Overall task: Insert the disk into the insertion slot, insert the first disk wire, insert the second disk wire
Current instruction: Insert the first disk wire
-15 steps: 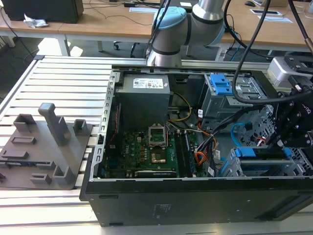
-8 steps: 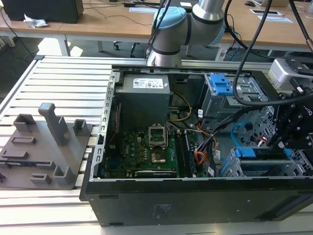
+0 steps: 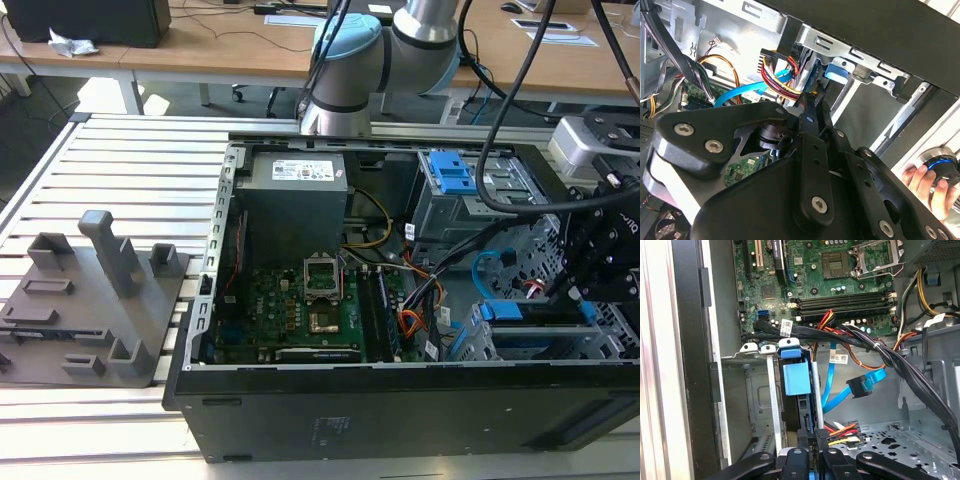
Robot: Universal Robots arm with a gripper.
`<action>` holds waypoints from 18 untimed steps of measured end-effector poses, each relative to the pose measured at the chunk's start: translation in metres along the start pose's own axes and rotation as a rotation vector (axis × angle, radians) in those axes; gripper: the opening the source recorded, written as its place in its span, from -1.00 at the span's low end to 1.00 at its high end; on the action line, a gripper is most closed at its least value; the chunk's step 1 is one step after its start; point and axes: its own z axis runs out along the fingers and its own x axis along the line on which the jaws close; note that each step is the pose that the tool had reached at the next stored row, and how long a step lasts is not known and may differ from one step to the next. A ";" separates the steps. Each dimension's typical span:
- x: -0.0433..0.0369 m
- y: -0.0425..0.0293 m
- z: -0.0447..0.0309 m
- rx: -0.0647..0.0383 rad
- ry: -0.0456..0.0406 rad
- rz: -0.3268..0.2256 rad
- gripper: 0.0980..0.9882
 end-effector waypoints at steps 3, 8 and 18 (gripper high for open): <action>-0.0010 0.0002 0.0000 0.000 -0.0007 -0.006 -0.82; -0.0012 0.0001 0.0005 0.000 -0.0011 -0.013 -0.82; -0.0013 -0.0001 0.0033 0.001 -0.0004 -0.047 -0.82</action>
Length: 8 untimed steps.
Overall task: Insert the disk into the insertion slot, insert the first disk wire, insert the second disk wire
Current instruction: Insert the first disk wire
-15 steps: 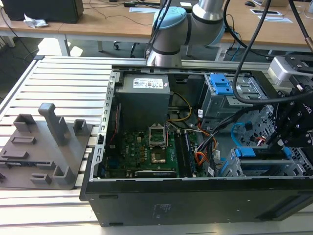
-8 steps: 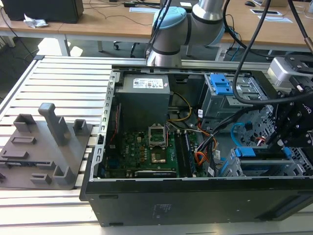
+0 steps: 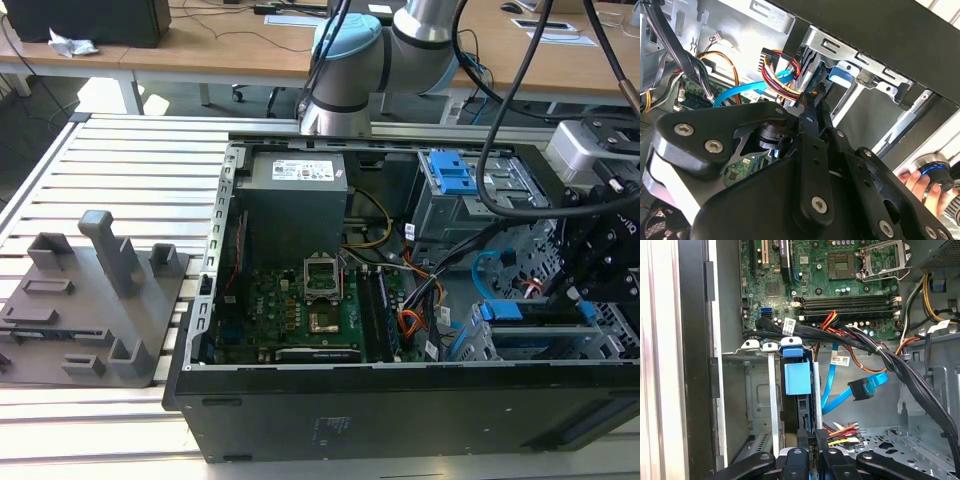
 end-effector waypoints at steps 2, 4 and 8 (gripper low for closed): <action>0.0001 -0.0001 0.0013 0.000 -0.0003 0.000 -0.82; 0.0003 -0.0002 0.0034 0.000 -0.0003 0.000 -0.82; 0.0003 -0.0002 0.0045 0.000 -0.0009 0.000 -0.82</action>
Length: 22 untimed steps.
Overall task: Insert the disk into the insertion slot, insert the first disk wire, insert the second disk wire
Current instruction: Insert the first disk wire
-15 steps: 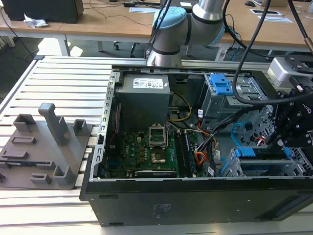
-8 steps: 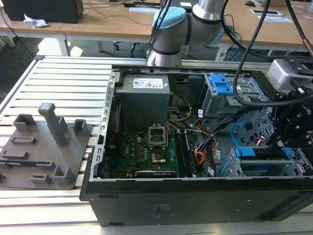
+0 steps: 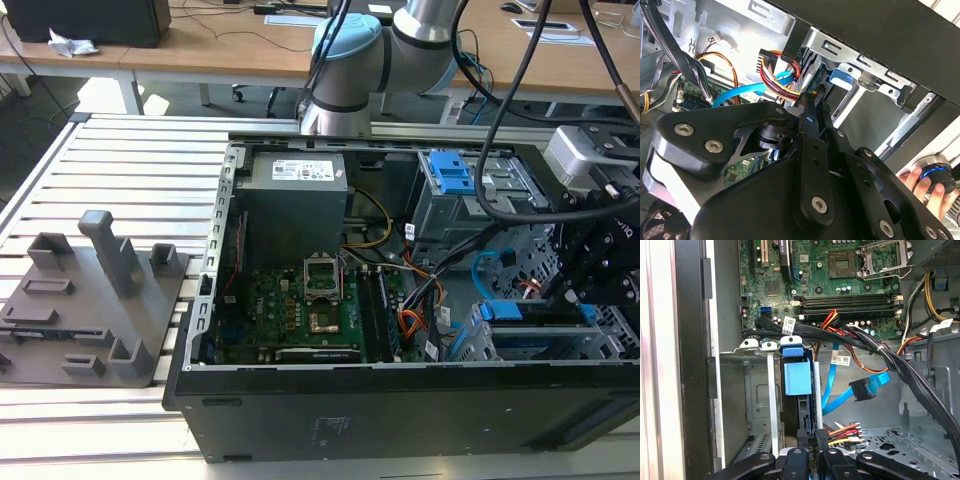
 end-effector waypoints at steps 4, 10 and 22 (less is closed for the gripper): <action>0.0000 0.0000 0.0006 0.000 -0.0011 0.000 -0.80; 0.0002 0.0005 -0.0110 0.000 -0.0001 0.000 -0.65; 0.0001 0.0018 -0.0409 0.000 -0.0002 0.000 -0.98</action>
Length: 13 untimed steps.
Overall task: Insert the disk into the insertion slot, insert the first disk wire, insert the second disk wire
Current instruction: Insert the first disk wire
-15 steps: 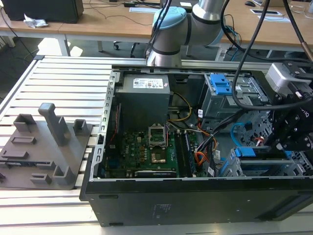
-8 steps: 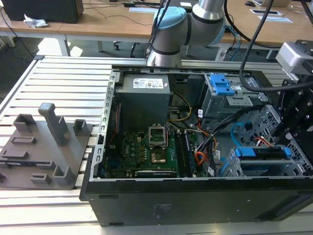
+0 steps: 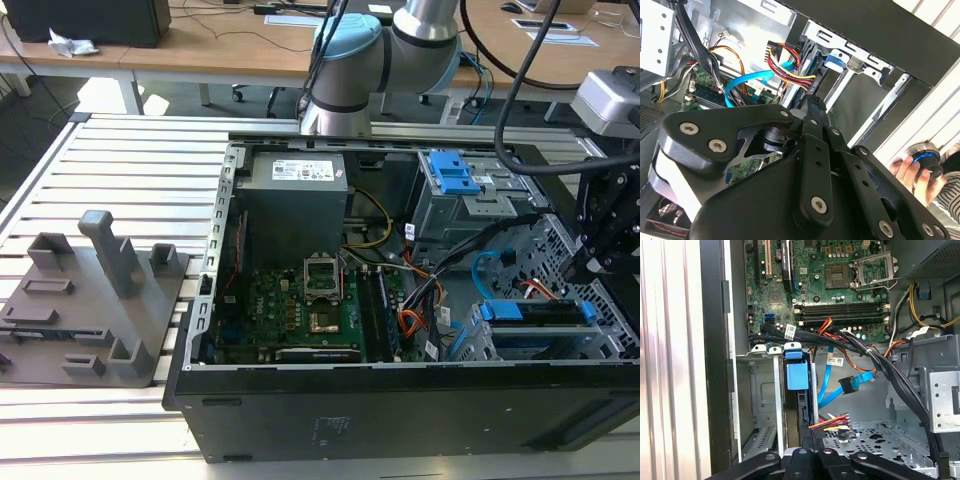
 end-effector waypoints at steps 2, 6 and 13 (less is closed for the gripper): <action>0.0000 0.0002 -0.0001 0.000 0.0001 0.000 -0.98; 0.0011 0.0147 0.0006 0.000 0.0000 0.000 -0.98; 0.0017 0.0236 0.0010 0.000 0.0001 0.000 -0.98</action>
